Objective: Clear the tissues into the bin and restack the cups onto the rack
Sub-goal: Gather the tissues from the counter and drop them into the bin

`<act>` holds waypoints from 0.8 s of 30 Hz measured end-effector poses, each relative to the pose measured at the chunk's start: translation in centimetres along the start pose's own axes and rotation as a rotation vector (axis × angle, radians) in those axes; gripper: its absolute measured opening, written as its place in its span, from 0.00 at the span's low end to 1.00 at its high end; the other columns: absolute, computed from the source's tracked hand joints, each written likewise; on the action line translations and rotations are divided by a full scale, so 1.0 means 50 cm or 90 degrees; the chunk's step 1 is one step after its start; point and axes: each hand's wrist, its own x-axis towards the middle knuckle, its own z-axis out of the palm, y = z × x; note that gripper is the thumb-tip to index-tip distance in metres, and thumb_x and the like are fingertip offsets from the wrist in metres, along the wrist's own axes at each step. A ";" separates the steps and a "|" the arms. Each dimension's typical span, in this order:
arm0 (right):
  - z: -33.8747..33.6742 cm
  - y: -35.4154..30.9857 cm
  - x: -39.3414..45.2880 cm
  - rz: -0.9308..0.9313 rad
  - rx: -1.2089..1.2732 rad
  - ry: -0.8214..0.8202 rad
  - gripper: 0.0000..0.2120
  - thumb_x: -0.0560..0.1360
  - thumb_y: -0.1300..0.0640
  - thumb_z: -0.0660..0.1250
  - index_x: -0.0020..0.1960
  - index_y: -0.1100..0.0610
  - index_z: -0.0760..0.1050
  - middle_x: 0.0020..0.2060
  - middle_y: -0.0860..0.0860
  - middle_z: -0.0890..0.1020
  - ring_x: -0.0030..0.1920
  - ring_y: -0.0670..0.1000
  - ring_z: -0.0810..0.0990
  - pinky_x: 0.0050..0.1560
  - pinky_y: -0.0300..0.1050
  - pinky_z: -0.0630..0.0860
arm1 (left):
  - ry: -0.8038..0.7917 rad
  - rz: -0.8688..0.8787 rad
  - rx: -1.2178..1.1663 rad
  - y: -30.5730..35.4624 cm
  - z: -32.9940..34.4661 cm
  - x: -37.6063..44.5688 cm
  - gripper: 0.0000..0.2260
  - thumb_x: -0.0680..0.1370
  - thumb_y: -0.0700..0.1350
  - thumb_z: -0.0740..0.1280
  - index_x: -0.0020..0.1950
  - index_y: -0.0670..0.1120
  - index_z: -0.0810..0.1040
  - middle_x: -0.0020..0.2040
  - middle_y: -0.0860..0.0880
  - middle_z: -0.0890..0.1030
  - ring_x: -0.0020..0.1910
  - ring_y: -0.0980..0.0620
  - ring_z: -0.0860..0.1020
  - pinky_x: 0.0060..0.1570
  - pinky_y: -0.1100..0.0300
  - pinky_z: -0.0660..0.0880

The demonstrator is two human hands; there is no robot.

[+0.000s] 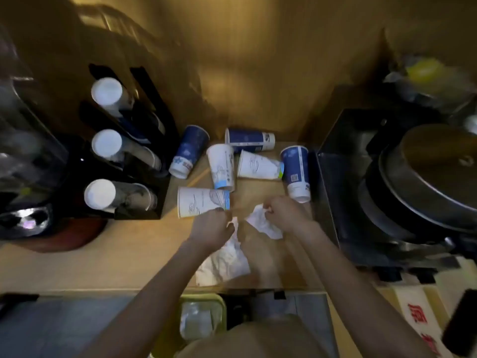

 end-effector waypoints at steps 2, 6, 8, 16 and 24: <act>0.049 0.010 -0.002 0.003 -0.001 0.068 0.19 0.74 0.62 0.60 0.65 0.58 0.68 0.67 0.58 0.70 0.64 0.59 0.69 0.59 0.50 0.69 | 0.028 0.022 0.007 0.002 0.034 -0.019 0.12 0.75 0.44 0.63 0.56 0.43 0.76 0.59 0.43 0.78 0.59 0.43 0.75 0.54 0.51 0.73; 0.165 0.038 -0.018 0.009 -0.007 0.122 0.31 0.73 0.61 0.61 0.73 0.52 0.55 0.74 0.55 0.59 0.71 0.58 0.60 0.68 0.53 0.60 | 0.138 0.051 0.055 -0.020 0.144 -0.063 0.22 0.62 0.40 0.76 0.56 0.43 0.79 0.59 0.40 0.80 0.60 0.38 0.77 0.55 0.39 0.74; 0.198 0.057 -0.015 -0.016 -0.035 0.106 0.31 0.74 0.62 0.58 0.74 0.49 0.51 0.75 0.54 0.56 0.73 0.58 0.56 0.70 0.55 0.57 | 0.093 0.017 0.066 -0.032 0.183 -0.072 0.27 0.69 0.44 0.72 0.68 0.47 0.70 0.70 0.42 0.70 0.68 0.37 0.68 0.62 0.36 0.66; 0.235 0.068 -0.006 0.000 -0.054 0.113 0.26 0.71 0.66 0.59 0.69 0.56 0.65 0.70 0.59 0.68 0.66 0.61 0.68 0.65 0.58 0.65 | -0.037 -0.066 0.044 -0.059 0.243 -0.080 0.22 0.81 0.50 0.51 0.74 0.55 0.49 0.78 0.49 0.48 0.77 0.45 0.46 0.73 0.47 0.53; 0.238 0.004 -0.019 0.047 0.050 0.089 0.18 0.74 0.65 0.60 0.63 0.64 0.70 0.60 0.64 0.72 0.60 0.63 0.69 0.57 0.55 0.69 | 0.073 -0.189 -0.057 -0.088 0.216 -0.153 0.07 0.75 0.41 0.63 0.51 0.45 0.77 0.51 0.41 0.79 0.46 0.38 0.78 0.38 0.49 0.73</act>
